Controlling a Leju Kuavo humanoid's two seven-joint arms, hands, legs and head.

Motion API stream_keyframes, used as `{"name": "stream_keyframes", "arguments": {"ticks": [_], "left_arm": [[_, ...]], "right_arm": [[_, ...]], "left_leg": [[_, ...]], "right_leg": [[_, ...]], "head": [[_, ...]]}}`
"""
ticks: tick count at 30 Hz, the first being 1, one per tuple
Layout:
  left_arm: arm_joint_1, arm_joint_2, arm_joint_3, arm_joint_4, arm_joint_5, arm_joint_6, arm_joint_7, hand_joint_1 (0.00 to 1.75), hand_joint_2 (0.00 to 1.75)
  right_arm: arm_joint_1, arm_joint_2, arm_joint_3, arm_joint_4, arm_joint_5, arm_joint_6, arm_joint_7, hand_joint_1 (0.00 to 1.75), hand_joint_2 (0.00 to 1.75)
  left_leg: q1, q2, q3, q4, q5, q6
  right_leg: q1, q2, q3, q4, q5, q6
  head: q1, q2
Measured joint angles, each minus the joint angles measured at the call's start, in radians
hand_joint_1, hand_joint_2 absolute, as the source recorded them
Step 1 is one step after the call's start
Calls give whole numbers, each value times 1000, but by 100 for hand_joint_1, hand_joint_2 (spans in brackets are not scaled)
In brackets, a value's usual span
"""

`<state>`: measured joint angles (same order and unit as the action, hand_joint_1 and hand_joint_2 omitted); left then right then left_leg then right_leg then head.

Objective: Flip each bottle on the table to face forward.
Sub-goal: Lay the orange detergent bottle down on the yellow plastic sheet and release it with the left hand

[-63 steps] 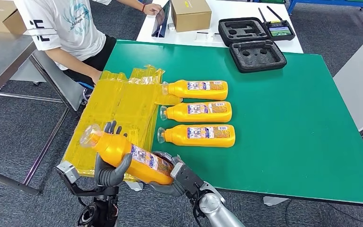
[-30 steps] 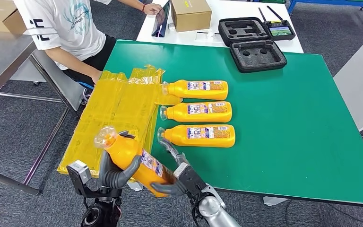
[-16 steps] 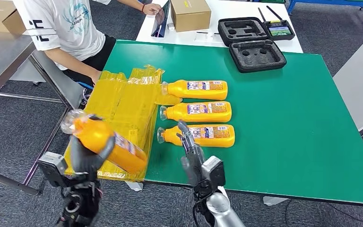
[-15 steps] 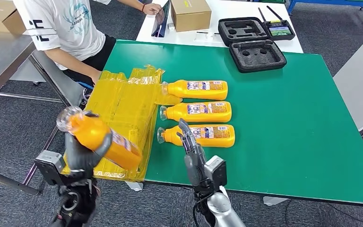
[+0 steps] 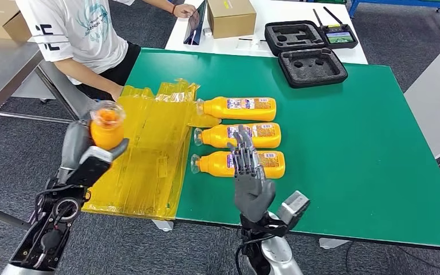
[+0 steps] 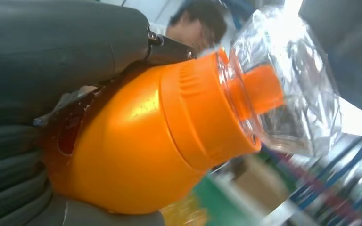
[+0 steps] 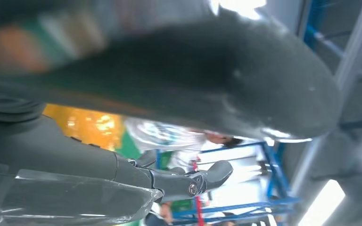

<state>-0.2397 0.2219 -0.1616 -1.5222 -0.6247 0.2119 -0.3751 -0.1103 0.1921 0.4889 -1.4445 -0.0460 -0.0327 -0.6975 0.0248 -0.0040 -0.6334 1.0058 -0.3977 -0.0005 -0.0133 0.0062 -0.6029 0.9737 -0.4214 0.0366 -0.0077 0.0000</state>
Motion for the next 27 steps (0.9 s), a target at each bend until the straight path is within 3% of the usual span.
{"name": "stream_keyframes", "arguments": {"ticks": [8, 12, 16, 20, 27], "left_arm": [[-72, 154, -117, 131, -157, -93, 53, 175, 175], [-95, 199, -156, 160, -175, -118, 59, 175, 175], [-133, 218, -196, 190, -203, -170, 63, 175, 175], [-224, 220, -277, 268, -241, -262, 60, 175, 175], [-388, 184, -447, 469, -275, -332, 58, 175, 175]], "right_arm": [[0, 0, -9, -76, -10, 16, 0, 0, 0], [0, 2, -15, -85, -10, 20, 0, 0, 0], [0, 4, -21, -89, -10, 19, 0, 0, 0], [1, 6, -26, -90, -13, 22, 0, 0, 0], [4, 7, -39, -86, -8, 29, 0, 0, 0]], "left_leg": [[0, 1, 0, 0, 0, 0], [0, 1, 0, 0, 0, 0], [0, 0, 0, 0, 0, 0], [0, 0, 0, 0, 1, 0], [0, 0, 0, 0, 1, 0]], "right_leg": [[0, 2, -1, 0, 0, 0], [0, 2, -1, 0, 0, 0], [0, 1, -1, 0, 0, 0], [0, 0, -1, 0, 1, 0], [0, 0, 0, 0, 1, 0]], "head": [[0, 0], [0, 0], [0, 0], [0, 0], [0, 0]]}}
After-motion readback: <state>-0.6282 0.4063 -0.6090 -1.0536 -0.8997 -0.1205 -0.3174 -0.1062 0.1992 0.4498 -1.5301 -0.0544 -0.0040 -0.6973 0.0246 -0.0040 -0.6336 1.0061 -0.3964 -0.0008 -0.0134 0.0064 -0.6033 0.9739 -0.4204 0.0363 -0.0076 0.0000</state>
